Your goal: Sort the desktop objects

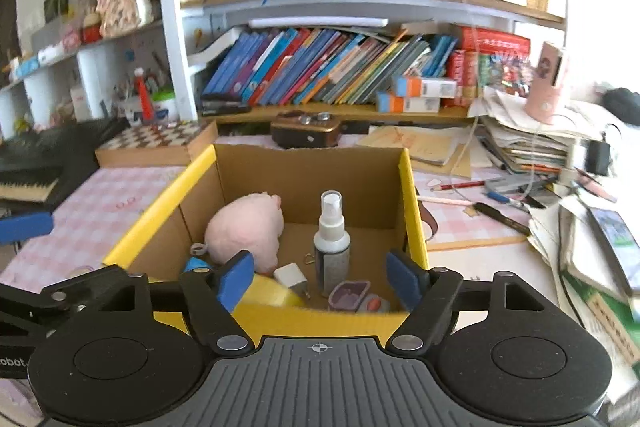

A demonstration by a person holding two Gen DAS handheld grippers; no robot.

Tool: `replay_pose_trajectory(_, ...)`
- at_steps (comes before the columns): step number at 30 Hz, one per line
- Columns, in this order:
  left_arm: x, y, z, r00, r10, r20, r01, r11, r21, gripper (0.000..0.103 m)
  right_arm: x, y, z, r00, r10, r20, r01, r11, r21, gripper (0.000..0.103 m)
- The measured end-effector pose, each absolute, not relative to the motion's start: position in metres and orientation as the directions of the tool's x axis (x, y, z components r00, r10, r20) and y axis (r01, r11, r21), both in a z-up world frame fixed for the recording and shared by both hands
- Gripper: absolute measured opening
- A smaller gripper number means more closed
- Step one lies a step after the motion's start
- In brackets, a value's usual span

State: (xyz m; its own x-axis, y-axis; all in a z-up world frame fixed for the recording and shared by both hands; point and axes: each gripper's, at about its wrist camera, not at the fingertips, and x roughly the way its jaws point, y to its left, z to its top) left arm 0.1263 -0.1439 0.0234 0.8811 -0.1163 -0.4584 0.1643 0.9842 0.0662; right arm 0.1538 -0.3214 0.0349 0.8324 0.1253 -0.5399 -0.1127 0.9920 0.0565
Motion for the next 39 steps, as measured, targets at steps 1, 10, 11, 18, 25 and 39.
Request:
replay_pose_trajectory(1,0.121,-0.138,0.024,0.882,-0.105,-0.459,0.147,0.988,0.055,0.103,0.148,-0.320,0.036,0.837,0.118,-0.535,-0.102,0.993,0.060,0.080)
replay_pose_trajectory(10,0.069,-0.096,0.024,0.881,-0.036,-0.472,0.046,0.999,0.010,0.103,0.090,-0.294,0.030,0.852,0.051,-0.521,-0.026,0.998,0.054,0.093)
replay_pose_trajectory(11,0.064,-0.093,0.023,0.879,-0.038,-0.475,0.048,0.999,0.010,0.103,0.083,-0.290,0.029,0.852,0.044,-0.522,-0.017,0.998,0.056,0.094)
replay_pose_trajectory(18,0.031,-0.069,0.019,0.887,-0.008,-0.462,0.030,0.999,0.042,0.103,0.047,-0.263,0.023,0.845,0.019,-0.535,0.007,0.999,0.046,0.096)
replay_pose_trajectory(25,0.005,-0.053,0.014,0.872,-0.025,-0.489,0.052,0.998,0.042,0.103,0.015,-0.239,0.016,0.832,0.006,-0.555,0.024,0.999,0.048,0.100)
replay_pose_trajectory(39,-0.020,-0.030,0.003,0.859,-0.009,-0.512,0.038,0.998,0.046,0.103,-0.015,-0.208,0.007,0.797,-0.007,-0.603,0.018,1.000,0.013,0.101)
